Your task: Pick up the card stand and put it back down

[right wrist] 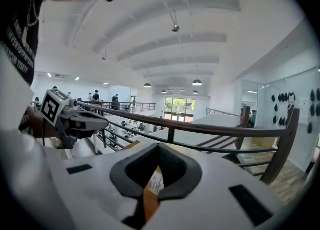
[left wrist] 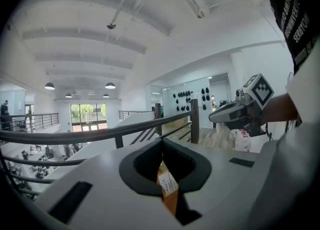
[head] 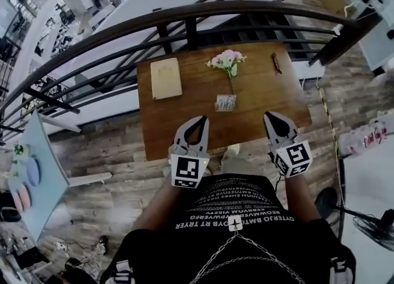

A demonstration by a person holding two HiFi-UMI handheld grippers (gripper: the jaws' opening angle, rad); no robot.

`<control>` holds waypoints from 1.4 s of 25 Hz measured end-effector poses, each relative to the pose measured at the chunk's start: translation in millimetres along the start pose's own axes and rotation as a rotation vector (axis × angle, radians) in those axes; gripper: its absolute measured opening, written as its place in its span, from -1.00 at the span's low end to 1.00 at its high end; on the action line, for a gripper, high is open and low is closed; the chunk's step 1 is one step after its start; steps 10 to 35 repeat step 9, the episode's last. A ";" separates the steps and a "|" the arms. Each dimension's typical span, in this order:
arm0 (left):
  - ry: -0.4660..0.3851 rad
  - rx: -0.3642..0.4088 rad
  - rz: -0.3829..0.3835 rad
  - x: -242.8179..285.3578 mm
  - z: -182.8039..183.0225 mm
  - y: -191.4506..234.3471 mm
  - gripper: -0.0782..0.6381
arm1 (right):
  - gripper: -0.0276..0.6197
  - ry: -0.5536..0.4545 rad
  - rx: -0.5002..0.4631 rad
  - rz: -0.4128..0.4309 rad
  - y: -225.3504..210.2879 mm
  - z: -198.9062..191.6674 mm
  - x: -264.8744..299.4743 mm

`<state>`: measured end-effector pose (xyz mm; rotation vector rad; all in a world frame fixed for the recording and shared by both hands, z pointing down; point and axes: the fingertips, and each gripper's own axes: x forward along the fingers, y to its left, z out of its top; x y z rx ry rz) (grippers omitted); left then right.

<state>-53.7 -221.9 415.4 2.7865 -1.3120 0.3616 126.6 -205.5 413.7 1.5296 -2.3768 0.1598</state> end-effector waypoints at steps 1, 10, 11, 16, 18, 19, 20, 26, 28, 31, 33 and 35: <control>0.006 -0.002 -0.001 0.6 -1.4 -0.6 -0.70 | -0.87 0.000 -0.005 0.005 0.9 -0.1 1.5; 0.016 -0.026 0.025 36.6 8.3 -11.9 -0.70 | -0.87 0.000 -0.051 0.042 -33.7 2.6 16.0; 0.016 -0.026 0.025 36.6 8.3 -11.9 -0.70 | -0.87 0.000 -0.051 0.042 -33.7 2.6 16.0; 0.016 -0.026 0.025 36.6 8.3 -11.9 -0.70 | -0.87 0.000 -0.051 0.042 -33.7 2.6 16.0; 0.016 -0.026 0.025 36.6 8.3 -11.9 -0.70 | -0.87 0.000 -0.051 0.042 -33.7 2.6 16.0; 0.016 -0.026 0.025 36.6 8.3 -11.9 -0.70 | -0.87 0.000 -0.051 0.042 -33.7 2.6 16.0; 0.016 -0.026 0.025 36.6 8.3 -11.9 -0.70 | -0.87 0.000 -0.051 0.042 -33.7 2.6 16.0; 0.016 -0.026 0.025 36.6 8.3 -11.9 -0.70 | -0.87 0.000 -0.051 0.042 -33.7 2.6 16.0; 0.016 -0.026 0.025 36.6 8.3 -11.9 -0.70 | -0.87 0.000 -0.051 0.042 -33.7 2.6 16.0; 0.016 -0.026 0.025 36.6 8.3 -11.9 -0.70 | -0.87 0.000 -0.051 0.042 -33.7 2.6 16.0; 0.016 -0.026 0.025 36.6 8.3 -11.9 -0.70 | -0.87 0.000 -0.051 0.042 -33.7 2.6 16.0; 0.016 -0.026 0.025 36.6 8.3 -11.9 -0.70 | -0.87 0.000 -0.051 0.042 -33.7 2.6 16.0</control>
